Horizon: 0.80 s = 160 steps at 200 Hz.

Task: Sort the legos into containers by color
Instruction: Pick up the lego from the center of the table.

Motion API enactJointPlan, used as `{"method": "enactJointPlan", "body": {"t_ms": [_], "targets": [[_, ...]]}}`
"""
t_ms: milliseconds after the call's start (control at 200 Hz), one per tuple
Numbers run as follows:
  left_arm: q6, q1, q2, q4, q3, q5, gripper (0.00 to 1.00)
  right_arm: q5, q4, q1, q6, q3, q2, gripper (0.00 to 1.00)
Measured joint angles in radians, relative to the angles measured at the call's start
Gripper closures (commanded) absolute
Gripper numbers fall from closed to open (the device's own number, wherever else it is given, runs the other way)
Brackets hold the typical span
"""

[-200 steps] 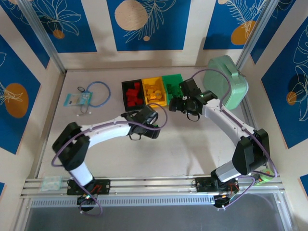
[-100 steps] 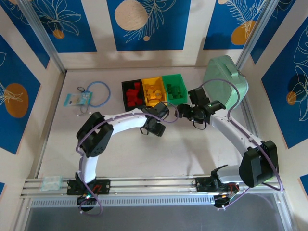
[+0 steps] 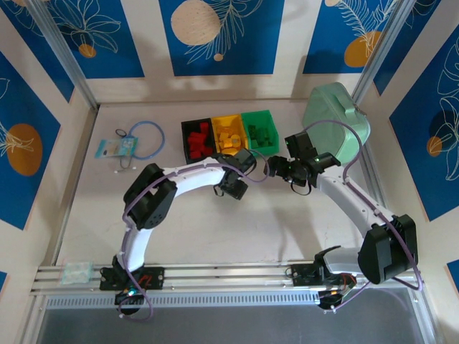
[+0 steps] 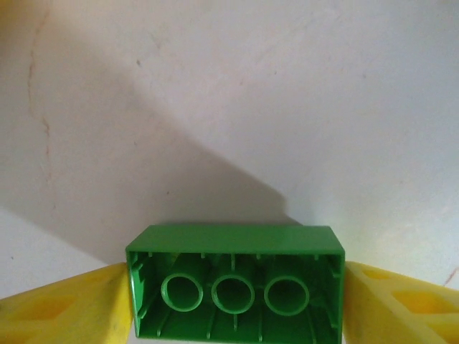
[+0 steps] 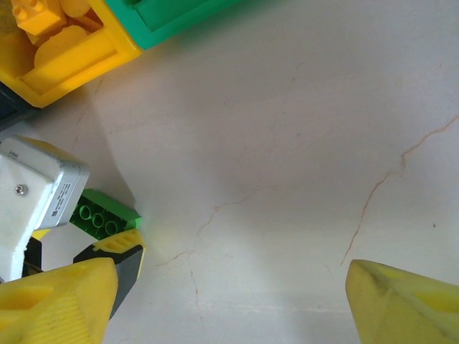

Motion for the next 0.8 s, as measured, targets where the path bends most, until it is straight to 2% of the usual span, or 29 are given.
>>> {"method": "enactJointPlan", "body": {"t_ms": [280, 800], "targets": [[0.003, 0.0, 0.014, -0.025, 0.033, 0.0, 0.44, -0.004, 0.0, -0.008, 0.0, -0.021, -0.026, 0.17], [-0.007, 0.035, -0.003, 0.016, 0.13, 0.079, 0.44, 0.013, -0.001, -0.013, 0.019, -0.063, -0.11, 0.17]]}}
